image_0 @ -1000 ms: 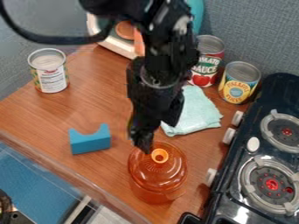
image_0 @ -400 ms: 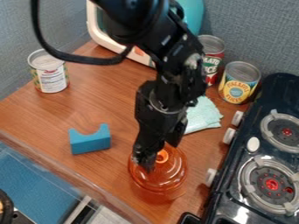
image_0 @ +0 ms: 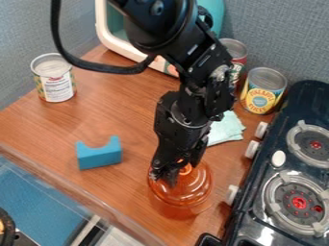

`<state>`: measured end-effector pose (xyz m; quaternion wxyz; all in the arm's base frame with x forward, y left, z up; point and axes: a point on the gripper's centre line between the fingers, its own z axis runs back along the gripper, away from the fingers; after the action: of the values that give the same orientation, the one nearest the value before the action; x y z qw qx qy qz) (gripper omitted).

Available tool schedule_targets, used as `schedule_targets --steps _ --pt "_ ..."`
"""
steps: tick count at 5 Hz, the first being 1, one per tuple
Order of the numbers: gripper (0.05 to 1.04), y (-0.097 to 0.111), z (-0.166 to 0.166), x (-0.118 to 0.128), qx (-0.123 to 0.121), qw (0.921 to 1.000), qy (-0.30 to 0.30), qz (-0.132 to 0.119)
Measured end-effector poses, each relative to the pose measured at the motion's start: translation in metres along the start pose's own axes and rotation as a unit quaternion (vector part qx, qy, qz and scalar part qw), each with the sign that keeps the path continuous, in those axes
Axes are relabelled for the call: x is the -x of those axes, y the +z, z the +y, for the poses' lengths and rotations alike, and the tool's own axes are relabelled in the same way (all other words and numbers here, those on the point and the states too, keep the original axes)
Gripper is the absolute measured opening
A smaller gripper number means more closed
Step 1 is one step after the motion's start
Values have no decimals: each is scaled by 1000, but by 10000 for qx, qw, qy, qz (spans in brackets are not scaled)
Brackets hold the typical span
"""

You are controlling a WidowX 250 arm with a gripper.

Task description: Took the lid off the orange pot and put it one the white napkin

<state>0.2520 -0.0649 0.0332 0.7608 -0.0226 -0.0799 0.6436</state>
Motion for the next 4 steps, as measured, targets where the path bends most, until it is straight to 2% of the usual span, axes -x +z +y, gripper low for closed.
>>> schedule_targets --steps 1,2,3,4 --pt "425 2 -4 0 121 9999 85 18" --pt "377 2 -4 -4 149 9997 182 4" --pt "377 7 -3 -15 83 9993 367 -12" --pt "377 22 -18 -27 261 9979 584 20"
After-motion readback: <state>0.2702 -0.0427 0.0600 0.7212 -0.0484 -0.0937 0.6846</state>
